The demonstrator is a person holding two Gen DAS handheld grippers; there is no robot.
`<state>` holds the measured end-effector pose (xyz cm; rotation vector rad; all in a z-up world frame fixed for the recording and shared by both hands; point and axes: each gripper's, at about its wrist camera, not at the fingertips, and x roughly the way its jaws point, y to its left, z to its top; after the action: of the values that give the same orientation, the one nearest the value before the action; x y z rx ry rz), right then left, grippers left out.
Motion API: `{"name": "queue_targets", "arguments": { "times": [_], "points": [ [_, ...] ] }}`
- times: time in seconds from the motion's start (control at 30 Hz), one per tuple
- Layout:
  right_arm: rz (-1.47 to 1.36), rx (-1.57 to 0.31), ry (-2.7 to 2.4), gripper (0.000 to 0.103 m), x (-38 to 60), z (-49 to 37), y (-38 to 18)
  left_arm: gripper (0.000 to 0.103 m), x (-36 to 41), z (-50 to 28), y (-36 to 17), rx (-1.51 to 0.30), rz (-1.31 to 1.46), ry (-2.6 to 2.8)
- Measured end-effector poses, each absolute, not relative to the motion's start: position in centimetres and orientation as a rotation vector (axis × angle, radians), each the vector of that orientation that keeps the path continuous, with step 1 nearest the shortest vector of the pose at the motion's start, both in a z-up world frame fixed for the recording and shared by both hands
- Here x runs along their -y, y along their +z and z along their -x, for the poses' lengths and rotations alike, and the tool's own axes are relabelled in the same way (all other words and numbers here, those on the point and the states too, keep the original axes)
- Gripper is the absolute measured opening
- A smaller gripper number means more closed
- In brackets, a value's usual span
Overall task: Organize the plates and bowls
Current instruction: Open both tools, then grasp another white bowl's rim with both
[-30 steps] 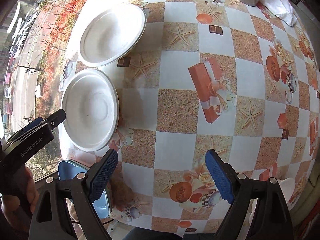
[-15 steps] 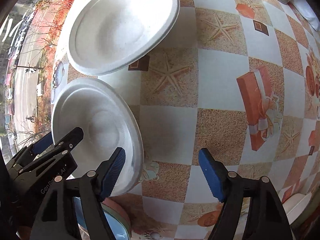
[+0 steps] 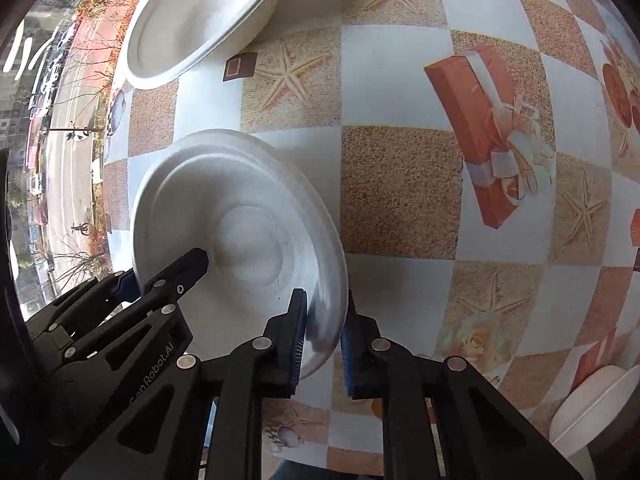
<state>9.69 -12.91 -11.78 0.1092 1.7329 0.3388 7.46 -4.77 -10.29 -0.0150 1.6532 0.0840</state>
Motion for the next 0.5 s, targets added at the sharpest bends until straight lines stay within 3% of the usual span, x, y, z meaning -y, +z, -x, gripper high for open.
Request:
{"name": "queue_targets", "arguments": {
  "times": [0.5],
  "points": [
    [-0.158, -1.785, 0.222, 0.018, 22.5, -3.1, -11.8, 0.03, 15.5, -1.7, -8.8, -1.696, -0.216, -0.163]
  ]
}}
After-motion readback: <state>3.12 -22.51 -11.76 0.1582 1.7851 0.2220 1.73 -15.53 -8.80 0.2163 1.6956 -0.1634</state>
